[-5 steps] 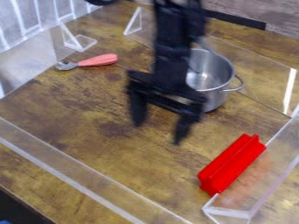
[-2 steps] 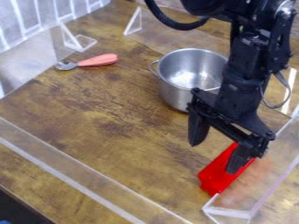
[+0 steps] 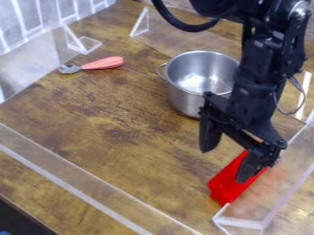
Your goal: Put the red object in the silver pot
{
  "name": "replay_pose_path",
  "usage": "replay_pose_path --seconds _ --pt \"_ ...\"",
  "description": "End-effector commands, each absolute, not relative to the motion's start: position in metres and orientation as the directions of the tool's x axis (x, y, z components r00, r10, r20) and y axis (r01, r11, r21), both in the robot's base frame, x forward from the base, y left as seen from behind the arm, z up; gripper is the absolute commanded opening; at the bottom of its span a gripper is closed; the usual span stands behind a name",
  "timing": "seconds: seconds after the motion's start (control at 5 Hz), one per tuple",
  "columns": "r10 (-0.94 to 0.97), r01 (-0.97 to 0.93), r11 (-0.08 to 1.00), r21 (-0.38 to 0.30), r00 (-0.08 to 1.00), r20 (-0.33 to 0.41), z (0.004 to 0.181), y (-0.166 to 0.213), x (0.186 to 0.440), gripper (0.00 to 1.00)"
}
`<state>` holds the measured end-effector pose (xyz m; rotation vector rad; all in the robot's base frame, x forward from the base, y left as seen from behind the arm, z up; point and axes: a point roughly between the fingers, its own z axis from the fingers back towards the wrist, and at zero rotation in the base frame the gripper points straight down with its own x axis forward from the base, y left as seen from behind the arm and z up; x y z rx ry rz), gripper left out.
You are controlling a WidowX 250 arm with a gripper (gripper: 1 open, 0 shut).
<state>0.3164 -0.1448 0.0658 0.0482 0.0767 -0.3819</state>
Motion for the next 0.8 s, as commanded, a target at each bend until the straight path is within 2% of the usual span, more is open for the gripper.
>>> replay_pose_path --seconds 0.0,0.4,0.6 --pt "-0.369 0.370 0.929 0.031 0.929 -0.029 0.073 -0.147 0.326 1.00" --pt "-0.397 0.397 0.917 0.040 0.918 -0.019 0.073 -0.142 0.340 1.00" --pt "-0.427 0.427 0.903 0.036 0.904 -0.017 0.066 -0.141 0.336 1.00"
